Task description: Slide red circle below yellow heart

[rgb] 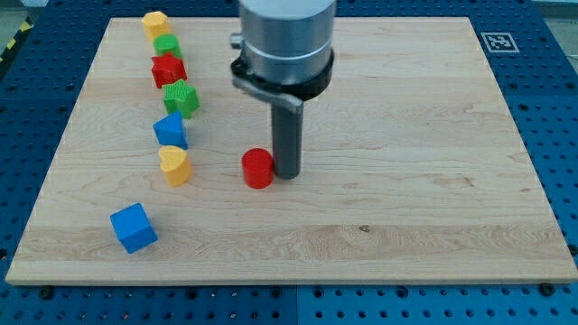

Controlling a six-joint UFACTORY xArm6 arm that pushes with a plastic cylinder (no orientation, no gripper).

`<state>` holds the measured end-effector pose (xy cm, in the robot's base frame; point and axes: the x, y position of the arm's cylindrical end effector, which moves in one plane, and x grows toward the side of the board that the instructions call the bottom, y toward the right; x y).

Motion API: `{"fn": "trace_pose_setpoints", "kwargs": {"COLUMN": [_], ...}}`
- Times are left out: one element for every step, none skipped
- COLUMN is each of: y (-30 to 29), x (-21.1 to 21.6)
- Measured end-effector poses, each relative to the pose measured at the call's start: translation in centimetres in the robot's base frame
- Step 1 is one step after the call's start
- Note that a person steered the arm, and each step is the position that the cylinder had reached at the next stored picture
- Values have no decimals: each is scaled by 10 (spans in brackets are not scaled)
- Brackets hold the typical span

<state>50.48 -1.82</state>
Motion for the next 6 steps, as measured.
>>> {"fn": "trace_pose_setpoints", "kwargs": {"y": [-27,-35,-36,-51,-72,-78], "x": [6,-10,-35,-21,-1,3]}}
